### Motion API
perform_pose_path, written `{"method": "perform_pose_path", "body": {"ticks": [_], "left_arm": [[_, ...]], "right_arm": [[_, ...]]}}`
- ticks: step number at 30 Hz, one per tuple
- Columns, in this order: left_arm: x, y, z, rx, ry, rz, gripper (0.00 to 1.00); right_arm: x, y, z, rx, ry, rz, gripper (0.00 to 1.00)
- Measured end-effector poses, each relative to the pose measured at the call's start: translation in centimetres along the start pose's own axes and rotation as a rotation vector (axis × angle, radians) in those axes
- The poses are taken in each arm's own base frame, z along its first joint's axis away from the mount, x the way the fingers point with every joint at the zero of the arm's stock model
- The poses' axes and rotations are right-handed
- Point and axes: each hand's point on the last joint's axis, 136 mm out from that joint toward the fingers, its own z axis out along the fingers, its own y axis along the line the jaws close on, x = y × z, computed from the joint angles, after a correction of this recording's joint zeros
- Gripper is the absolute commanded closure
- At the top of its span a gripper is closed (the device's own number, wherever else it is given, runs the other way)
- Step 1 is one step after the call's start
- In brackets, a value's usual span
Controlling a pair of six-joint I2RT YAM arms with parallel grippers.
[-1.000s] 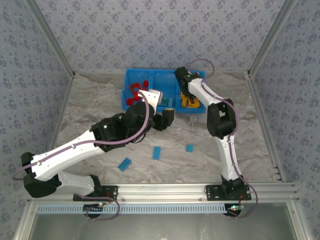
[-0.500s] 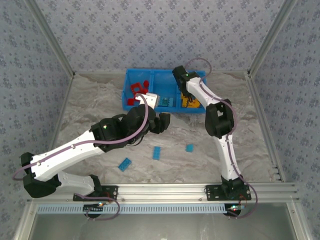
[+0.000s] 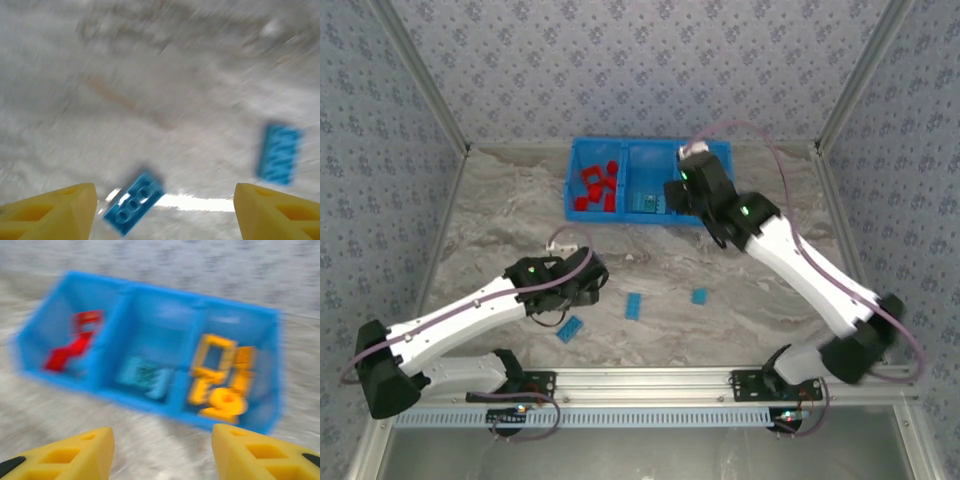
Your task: Sort the legos into containers by color
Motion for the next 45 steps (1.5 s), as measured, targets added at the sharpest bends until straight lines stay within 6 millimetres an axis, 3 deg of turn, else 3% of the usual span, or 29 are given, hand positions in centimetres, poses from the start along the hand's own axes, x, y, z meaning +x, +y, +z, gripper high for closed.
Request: {"method": "perform_pose_path", "body": {"ticks": [3, 6, 8, 10, 16, 24, 29, 36, 41, 45], "left_arm": [[2.3, 1.6, 1.9, -0.074, 0.079, 0.014, 0.26], [3.6, 1.9, 3.4, -0.128, 0.141, 0.043, 0.23], [4.3, 1.7, 4.4, -0.149, 0.178, 0.068, 0.23], [5.0, 1.5, 5.2, -0.156, 0.212, 0.088, 0.21], [7.5, 2.0, 7.0, -0.157, 0.302, 0.116, 0.21], [9.2, 1.8, 8.7, -0.134, 0.368, 0.126, 0.27], [9.2, 1.3, 9.0, -0.112, 0.377, 0.132, 0.37], [8.8, 0.4, 9.3, -0.072, 0.358, 0.132, 0.68], [8.0, 0.6, 9.2, -0.078, 0.318, 0.135, 0.76], [6.0, 0.1, 7.6, -0.071, 0.265, 0.139, 0.76]], "right_arm": [[5.0, 4.9, -3.0, -0.293, 0.028, -0.049, 0.42], [10.6, 9.3, -5.6, -0.525, 0.121, -0.121, 0.41], [13.2, 11.4, -7.6, -0.638, 0.169, -0.158, 0.41], [14.5, 12.4, -9.4, -0.707, 0.188, -0.165, 0.40], [15.2, 13.2, -13.2, -0.814, 0.163, -0.122, 0.39], [17.2, 13.9, -13.4, -0.815, 0.217, -0.101, 0.41], [17.2, 14.2, -13.2, -0.813, 0.219, -0.089, 0.42], [17.4, 14.9, -13.3, -0.832, 0.215, -0.095, 0.43], [17.2, 15.1, -13.4, -0.830, 0.191, -0.106, 0.42], [16.6, 15.0, -13.3, -0.794, 0.147, -0.134, 0.41]]}}
